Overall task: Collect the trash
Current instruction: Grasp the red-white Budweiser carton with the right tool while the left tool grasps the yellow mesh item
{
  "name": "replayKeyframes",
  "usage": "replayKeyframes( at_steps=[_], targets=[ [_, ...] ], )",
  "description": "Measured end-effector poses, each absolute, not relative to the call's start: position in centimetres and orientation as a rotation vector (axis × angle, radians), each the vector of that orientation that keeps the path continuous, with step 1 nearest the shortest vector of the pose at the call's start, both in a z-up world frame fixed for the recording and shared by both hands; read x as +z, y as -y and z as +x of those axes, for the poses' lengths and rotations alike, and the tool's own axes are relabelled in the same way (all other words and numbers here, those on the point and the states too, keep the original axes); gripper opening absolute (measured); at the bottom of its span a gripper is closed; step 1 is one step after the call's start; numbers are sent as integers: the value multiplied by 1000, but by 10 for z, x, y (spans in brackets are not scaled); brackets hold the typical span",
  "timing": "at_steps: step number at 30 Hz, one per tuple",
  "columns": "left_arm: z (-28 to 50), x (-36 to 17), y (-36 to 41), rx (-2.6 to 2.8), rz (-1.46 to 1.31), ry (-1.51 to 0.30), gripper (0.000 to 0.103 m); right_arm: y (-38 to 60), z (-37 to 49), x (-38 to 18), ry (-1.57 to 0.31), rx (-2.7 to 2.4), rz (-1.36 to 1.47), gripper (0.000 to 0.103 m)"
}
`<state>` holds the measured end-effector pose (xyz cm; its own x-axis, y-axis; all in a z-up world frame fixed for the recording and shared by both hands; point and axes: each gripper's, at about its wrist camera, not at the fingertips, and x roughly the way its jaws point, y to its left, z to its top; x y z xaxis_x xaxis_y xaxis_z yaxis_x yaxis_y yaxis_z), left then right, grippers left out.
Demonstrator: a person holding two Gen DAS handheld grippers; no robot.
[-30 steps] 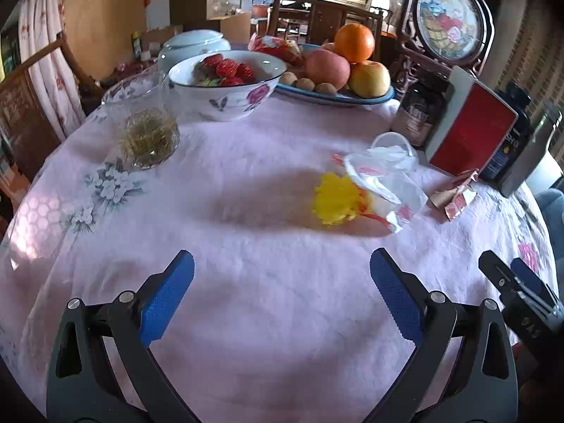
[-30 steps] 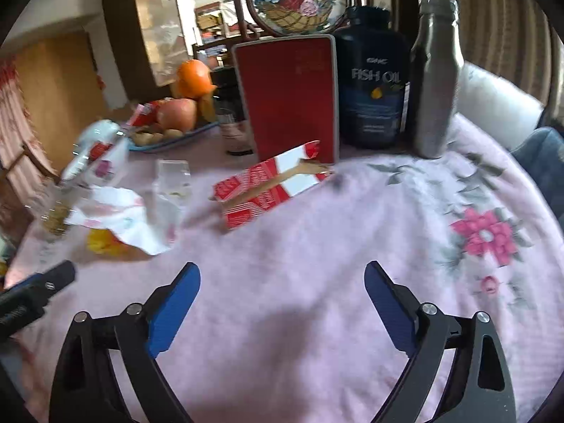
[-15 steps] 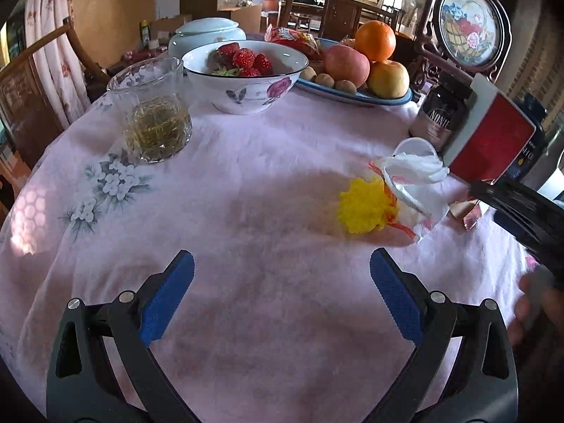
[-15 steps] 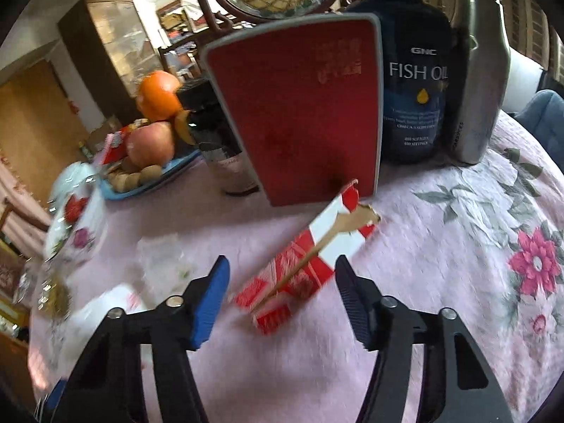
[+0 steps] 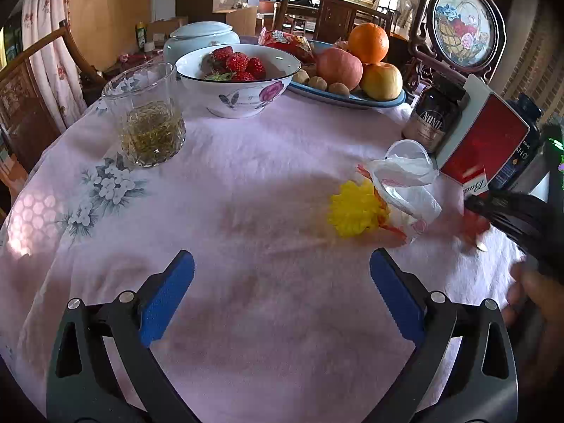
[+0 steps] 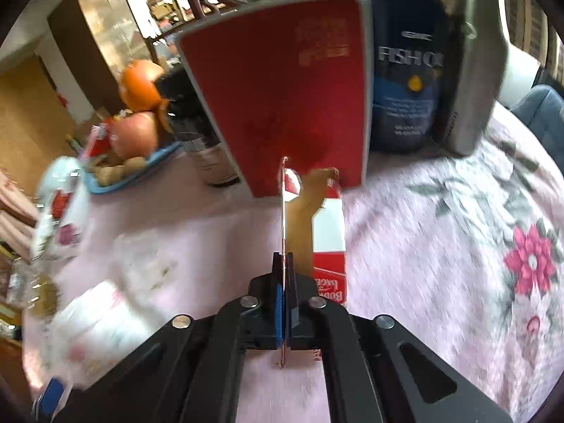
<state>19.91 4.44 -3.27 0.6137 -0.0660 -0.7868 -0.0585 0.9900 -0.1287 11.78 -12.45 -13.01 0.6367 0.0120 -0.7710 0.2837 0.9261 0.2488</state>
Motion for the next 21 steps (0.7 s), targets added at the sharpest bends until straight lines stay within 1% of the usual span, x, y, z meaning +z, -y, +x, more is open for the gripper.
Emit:
replayKeyframes(
  at_steps=[5, 9, 16, 20, 21],
  targets=[
    [199, -34, -45, -12, -156, -914, 96, 135, 65, -124, -843, -38, 407, 2],
    [200, -36, -41, -24, -137, -911, 96, 145, 23, -134, -835, 0, 434, 2],
    [201, -45, -30, -46, -70, -895, 96, 142, 20, -146, -859, 89, 462, 2],
    [197, -43, -23, -66, -41, -844, 96, 145, 20, -147, -862, 118, 481, 2],
    [199, -44, -19, -71, -34, -848, 93, 146, 20, -146, -866, 129, 491, 2]
  ],
)
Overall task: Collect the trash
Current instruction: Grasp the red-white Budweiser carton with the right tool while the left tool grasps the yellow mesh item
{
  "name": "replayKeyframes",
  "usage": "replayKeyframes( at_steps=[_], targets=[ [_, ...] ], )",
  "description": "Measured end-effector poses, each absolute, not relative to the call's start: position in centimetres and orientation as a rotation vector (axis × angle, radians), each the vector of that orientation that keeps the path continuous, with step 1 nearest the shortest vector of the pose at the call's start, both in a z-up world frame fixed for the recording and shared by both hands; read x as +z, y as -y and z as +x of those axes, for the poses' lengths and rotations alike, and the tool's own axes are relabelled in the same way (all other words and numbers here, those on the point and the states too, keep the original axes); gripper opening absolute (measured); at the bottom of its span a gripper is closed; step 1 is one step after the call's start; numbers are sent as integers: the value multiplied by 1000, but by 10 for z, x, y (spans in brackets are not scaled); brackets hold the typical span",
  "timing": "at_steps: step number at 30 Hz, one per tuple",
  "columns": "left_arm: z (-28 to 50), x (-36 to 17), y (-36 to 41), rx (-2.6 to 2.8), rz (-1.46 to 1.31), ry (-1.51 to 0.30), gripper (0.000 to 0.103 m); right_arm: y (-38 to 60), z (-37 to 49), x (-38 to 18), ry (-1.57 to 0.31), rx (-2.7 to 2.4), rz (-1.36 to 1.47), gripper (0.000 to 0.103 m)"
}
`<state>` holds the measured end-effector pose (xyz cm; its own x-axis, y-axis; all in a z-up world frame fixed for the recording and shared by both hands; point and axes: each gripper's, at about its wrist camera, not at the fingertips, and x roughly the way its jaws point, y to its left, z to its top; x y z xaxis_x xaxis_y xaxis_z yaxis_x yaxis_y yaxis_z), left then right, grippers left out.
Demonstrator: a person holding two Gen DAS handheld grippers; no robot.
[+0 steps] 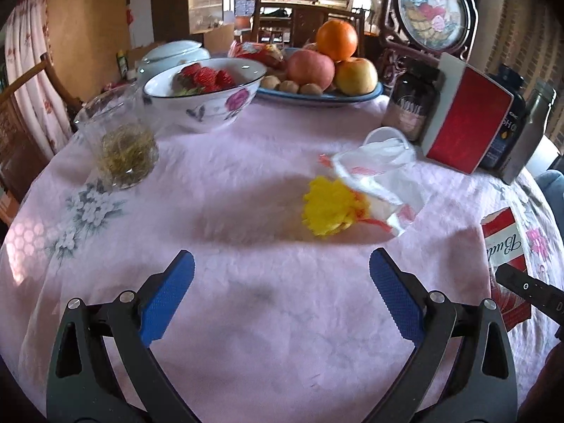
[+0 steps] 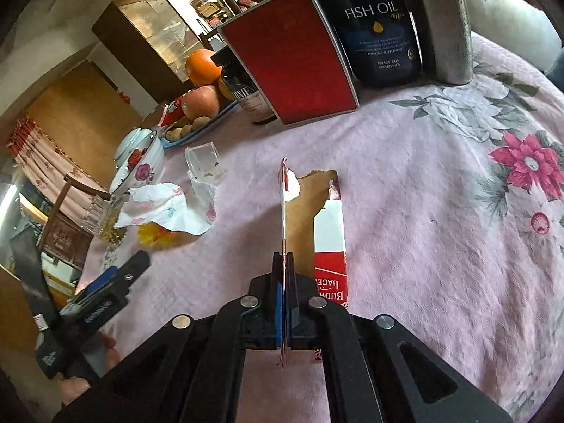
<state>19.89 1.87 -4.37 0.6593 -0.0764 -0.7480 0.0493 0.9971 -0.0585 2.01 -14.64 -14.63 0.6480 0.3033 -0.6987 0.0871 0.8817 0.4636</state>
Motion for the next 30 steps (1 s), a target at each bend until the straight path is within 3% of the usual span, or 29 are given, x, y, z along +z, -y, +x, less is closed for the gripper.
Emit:
replayKeyframes(
  at_steps=[2, 11, 14, 17, 30],
  targets=[
    [205, -46, -11, -81, -16, -875, 86, 148, 18, -145, -867, 150, 512, 2],
    [252, -62, 19, -77, 187, -921, 73, 139, 16, -138, -863, 208, 518, 3],
    [257, -60, 26, -102, 220, -905, 59, 138, 17, -140, -876, 213, 519, 3],
    [255, -58, 35, -138, 252, -884, 36, 135, 19, -142, -887, 226, 515, 3],
    [171, -30, 12, -233, 207, -868, 33, 127, 12, -135, -864, 250, 483, 3]
  ],
)
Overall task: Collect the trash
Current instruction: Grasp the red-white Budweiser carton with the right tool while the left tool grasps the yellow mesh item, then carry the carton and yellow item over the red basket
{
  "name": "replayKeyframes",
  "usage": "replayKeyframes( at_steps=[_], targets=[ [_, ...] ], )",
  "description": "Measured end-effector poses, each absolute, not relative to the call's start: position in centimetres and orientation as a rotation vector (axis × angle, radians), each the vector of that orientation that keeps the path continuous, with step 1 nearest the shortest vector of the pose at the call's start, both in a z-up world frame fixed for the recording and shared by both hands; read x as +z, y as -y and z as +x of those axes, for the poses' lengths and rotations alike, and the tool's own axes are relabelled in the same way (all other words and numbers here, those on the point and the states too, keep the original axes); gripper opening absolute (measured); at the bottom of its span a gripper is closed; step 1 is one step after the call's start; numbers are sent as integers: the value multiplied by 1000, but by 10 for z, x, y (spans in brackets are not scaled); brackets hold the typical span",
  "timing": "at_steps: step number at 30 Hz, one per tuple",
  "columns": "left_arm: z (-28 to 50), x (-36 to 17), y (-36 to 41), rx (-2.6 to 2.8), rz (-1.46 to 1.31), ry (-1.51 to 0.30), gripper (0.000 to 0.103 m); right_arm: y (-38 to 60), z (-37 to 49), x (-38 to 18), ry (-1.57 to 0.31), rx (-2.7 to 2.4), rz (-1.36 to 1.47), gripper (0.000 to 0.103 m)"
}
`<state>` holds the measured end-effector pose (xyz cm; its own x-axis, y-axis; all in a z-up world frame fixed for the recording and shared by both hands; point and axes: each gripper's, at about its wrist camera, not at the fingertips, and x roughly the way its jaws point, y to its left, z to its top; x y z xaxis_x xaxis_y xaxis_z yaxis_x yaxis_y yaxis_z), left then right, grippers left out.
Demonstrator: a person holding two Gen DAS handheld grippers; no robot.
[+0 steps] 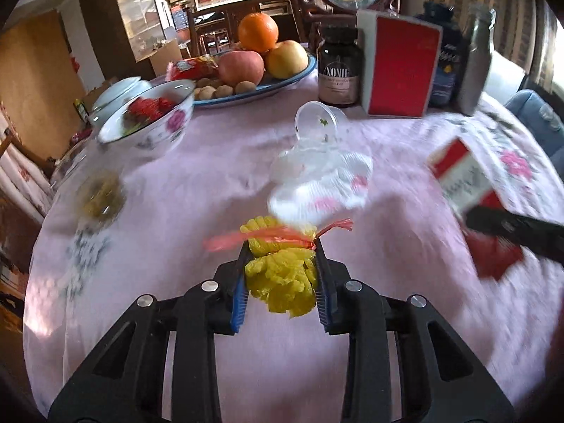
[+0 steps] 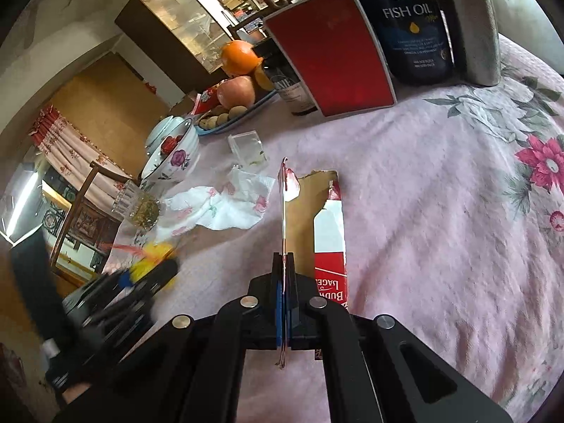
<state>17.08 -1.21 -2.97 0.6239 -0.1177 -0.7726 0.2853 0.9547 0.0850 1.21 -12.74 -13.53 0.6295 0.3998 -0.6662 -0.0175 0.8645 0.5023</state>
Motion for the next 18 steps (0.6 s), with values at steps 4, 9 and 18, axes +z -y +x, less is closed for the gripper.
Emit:
replayKeyframes(
  at_steps=[4, 9, 18],
  targets=[
    [126, -10, -15, -213, 144, -823, 33, 121, 9, -132, -853, 264, 456, 2],
    [72, 1, -52, -140, 61, -784, 33, 101, -1, -124, -830, 303, 372, 2],
    [-8, 3, -131, 27, -107, -745, 33, 63, -27, -114, -825, 398, 273, 2]
  ],
)
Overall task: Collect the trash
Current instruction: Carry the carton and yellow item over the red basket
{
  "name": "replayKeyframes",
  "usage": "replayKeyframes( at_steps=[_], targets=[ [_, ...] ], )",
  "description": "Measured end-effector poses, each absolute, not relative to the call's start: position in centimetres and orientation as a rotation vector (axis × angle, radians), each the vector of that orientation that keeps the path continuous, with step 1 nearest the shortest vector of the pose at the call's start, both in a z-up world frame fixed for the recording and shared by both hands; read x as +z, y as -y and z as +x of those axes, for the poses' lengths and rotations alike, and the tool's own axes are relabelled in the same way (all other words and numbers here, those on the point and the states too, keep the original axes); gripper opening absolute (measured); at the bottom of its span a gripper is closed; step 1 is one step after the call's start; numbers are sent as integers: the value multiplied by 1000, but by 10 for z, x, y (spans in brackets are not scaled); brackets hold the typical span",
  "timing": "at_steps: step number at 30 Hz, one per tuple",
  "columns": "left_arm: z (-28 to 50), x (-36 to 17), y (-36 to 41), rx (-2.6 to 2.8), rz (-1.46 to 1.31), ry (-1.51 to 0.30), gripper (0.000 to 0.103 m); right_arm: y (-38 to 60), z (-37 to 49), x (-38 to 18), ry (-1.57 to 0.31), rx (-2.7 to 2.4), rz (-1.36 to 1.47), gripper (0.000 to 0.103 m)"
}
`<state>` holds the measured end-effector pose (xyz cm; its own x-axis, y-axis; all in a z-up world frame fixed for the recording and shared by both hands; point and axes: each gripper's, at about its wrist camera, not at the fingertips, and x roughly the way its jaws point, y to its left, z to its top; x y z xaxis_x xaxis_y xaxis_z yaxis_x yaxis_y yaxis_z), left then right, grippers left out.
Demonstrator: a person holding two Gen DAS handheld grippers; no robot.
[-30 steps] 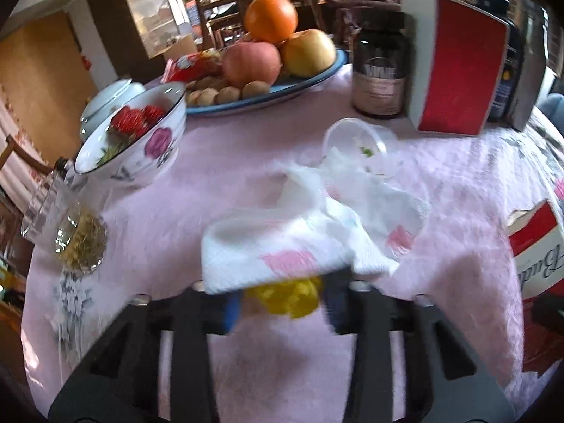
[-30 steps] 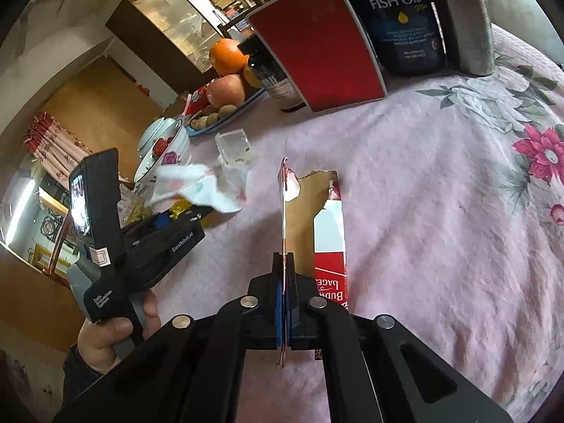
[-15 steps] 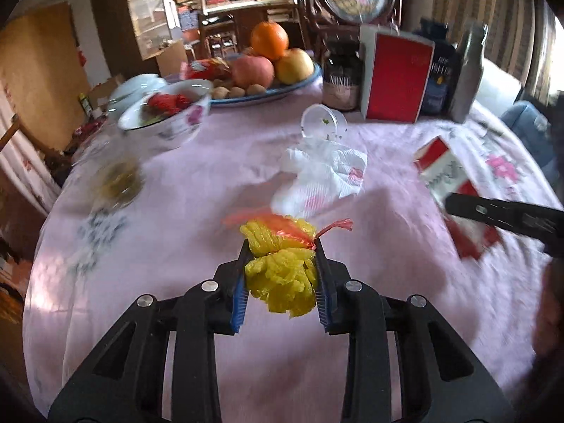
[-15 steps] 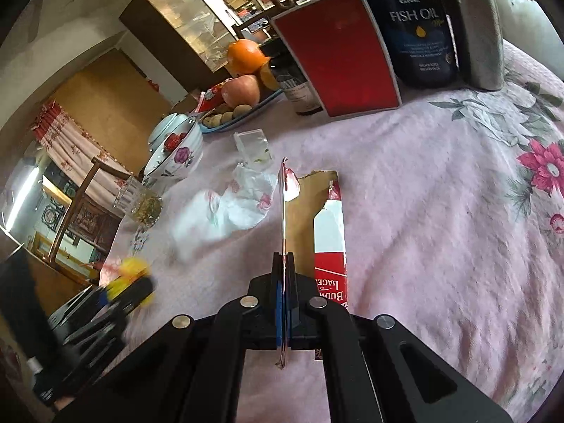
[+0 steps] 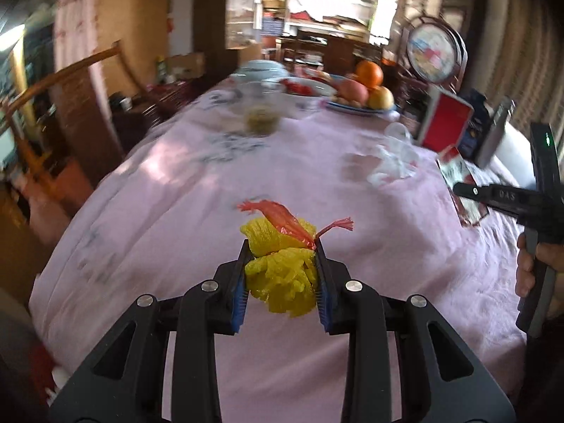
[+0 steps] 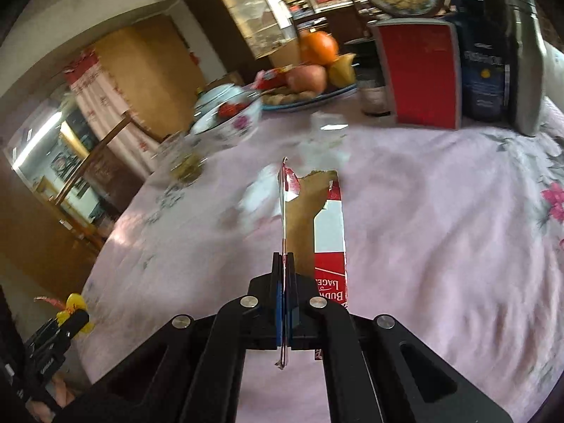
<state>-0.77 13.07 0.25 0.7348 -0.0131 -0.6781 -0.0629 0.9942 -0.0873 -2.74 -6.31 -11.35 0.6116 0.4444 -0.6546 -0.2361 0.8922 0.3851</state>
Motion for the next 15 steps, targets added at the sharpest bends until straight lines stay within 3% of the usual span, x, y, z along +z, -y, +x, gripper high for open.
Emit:
replayKeyframes(
  at_steps=[15],
  targets=[
    [-104, 0, -238, 286, -319, -682, 33, -68, -125, -108, -879, 699, 88, 2]
  ],
)
